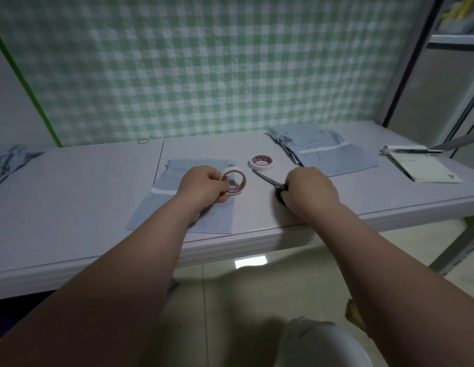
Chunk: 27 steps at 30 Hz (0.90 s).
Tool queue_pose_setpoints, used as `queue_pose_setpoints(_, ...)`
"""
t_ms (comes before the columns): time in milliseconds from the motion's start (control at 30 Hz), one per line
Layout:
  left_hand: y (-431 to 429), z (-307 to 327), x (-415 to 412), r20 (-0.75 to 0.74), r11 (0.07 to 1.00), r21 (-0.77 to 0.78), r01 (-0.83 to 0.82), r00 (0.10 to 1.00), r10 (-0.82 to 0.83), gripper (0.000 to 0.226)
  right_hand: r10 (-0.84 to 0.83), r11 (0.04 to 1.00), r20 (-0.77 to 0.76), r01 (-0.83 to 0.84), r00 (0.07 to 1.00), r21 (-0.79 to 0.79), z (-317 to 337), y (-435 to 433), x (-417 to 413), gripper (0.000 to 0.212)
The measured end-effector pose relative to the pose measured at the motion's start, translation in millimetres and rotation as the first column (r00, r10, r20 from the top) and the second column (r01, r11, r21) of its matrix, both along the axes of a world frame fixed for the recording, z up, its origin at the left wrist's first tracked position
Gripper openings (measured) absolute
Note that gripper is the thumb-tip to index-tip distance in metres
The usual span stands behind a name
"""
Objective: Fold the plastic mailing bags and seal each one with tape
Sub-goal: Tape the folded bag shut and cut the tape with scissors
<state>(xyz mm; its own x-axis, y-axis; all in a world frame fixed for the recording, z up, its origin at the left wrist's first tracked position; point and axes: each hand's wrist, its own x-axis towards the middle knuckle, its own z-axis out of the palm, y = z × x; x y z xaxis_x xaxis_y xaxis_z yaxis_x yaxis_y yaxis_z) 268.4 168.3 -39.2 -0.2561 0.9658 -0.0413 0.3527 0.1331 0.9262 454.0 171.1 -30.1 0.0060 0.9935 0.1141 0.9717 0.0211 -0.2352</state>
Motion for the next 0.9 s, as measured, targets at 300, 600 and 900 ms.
queue_pose_setpoints(300, 1, -6, -9, 0.317, 1.0, -0.012, -0.016, 0.948, 0.019, 0.019, 0.032, 0.997, -0.109, -0.025, 0.993, 0.072, 5, 2, -7, 0.033)
queue_pose_setpoints(600, 3, -7, -21, 0.151, 1.0, -0.007, -0.007, 0.988, 0.008, 0.017, 0.061, 0.995, -0.236, -0.039, 0.97, 0.096, 2, -9, -13, 0.022)
queue_pose_setpoints(900, 2, -13, -24, 0.307, 1.0, 0.008, 0.016, 0.952, -0.017, 0.02, -0.314, 0.912, -0.948, -0.26, 0.054, -0.317, -8, -55, -34, 0.014)
